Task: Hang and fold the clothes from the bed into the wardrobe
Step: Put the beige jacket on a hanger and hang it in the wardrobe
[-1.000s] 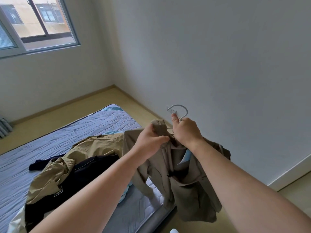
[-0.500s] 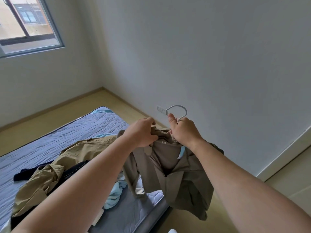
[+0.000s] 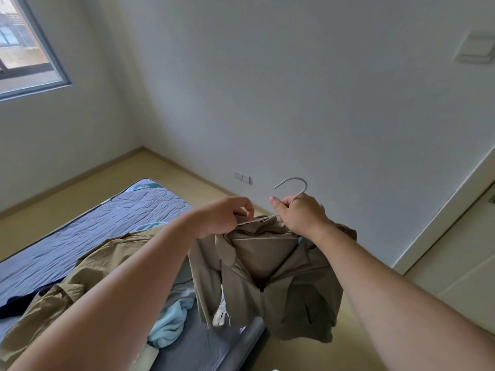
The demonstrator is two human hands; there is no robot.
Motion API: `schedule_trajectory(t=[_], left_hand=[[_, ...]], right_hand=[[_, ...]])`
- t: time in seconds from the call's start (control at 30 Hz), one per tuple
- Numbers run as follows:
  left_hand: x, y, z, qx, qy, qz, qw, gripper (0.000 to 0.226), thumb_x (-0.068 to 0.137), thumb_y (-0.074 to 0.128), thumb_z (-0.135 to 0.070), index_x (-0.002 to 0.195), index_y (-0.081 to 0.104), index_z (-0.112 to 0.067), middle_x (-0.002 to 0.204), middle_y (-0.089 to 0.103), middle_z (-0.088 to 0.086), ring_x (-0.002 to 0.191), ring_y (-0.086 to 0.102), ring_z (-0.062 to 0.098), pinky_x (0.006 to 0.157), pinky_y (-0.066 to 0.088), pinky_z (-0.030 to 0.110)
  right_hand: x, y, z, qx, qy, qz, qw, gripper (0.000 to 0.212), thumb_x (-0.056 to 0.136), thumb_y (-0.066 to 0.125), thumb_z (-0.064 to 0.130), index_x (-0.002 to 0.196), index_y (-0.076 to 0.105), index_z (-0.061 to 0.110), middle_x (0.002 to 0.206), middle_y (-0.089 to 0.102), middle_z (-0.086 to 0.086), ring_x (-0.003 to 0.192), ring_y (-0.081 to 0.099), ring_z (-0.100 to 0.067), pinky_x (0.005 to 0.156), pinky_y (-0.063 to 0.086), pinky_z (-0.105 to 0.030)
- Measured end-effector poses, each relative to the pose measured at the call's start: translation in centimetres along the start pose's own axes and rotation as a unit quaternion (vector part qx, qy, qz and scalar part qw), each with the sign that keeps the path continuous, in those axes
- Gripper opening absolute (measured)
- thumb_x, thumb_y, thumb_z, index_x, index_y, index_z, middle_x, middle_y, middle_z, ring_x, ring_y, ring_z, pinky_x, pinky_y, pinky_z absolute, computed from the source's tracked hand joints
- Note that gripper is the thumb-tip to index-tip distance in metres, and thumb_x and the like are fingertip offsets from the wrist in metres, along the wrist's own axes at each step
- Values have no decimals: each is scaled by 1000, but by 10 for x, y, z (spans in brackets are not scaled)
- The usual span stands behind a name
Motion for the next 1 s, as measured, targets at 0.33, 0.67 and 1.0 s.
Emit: schedule_trajectory(t=[0.33, 0.67, 1.0], left_hand=[[17, 23, -18, 221, -20, 85, 971, 67, 87, 31, 6, 105, 78, -39, 88, 59, -13, 71, 49, 13, 60, 40, 24], [22, 35, -36, 119, 109, -128, 979, 49, 86, 54, -13, 133, 61, -24, 135, 52, -5, 113, 57, 21, 88, 47, 29], [23, 30, -62, 120, 210, -263, 934, 37, 95, 55, -8, 129, 65, -20, 133, 53, -2, 111, 61, 29, 88, 52, 40]], right_hand=[[1, -7, -9, -29, -1, -19, 999, 62, 102, 35, 63, 56, 54, 26, 71, 66, 9, 84, 58, -21, 100, 31, -50], [-1, -27, -19, -24, 19, -70, 997, 66, 100, 26, 69, 71, 64, 22, 79, 71, 5, 83, 60, -18, 98, 34, -48], [-12, -42, -24, 79, -28, -27, 996, 47, 73, 86, 43, 108, 61, 24, 109, 54, 4, 98, 59, -15, 86, 52, -30]])
Point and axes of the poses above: each hand's wrist, its own x-axis towards the middle knuckle, its own y-axis out of the palm, z = x × y, the point moved 3 cm from there along x, towards the middle knuckle
